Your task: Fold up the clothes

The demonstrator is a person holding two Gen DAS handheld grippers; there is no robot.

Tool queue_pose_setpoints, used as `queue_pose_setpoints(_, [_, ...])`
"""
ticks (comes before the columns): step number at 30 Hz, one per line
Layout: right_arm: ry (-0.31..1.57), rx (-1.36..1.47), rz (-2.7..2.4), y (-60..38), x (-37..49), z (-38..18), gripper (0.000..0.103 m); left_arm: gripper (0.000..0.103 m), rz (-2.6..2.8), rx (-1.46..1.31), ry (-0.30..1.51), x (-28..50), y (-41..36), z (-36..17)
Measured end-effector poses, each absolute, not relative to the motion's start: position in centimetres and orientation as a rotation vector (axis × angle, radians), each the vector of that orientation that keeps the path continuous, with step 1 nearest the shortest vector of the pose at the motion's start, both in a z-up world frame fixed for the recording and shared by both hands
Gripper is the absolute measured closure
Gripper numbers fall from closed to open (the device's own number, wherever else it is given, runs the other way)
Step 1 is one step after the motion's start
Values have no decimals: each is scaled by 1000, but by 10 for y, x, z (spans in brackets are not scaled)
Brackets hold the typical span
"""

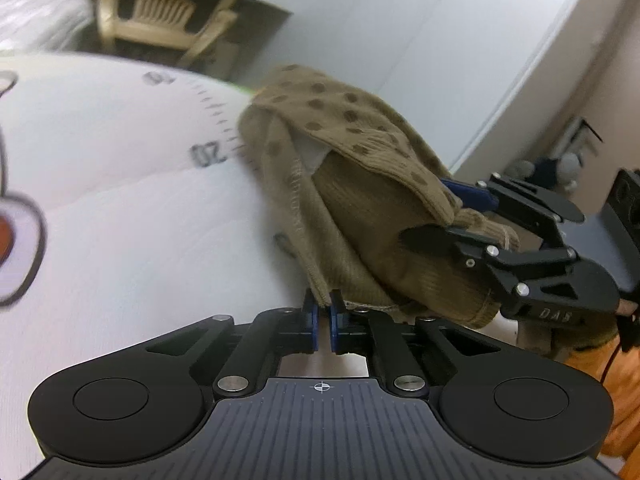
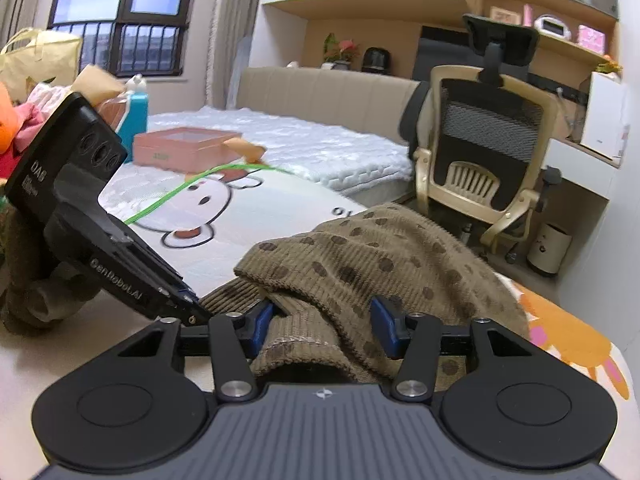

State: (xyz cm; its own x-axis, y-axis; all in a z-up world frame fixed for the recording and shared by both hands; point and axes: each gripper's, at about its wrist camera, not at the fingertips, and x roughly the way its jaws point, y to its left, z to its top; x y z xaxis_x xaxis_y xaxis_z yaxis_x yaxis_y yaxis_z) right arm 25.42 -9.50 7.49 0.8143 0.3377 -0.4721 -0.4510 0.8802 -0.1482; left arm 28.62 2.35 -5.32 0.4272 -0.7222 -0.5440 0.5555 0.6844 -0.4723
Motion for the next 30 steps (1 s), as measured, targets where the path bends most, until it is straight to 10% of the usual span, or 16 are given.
queue_pose_setpoints(12, [549, -383, 468, -21, 274, 52, 54, 94, -727, -301, 830, 282, 65, -50])
queue_pose_setpoints(17, [538, -416, 572, -10, 248, 60, 40, 48, -625, -338, 813, 280, 101, -37])
queue_pose_setpoints(30, [482, -339, 156, -135, 262, 88, 27, 28, -670, -190, 726, 297, 28, -4])
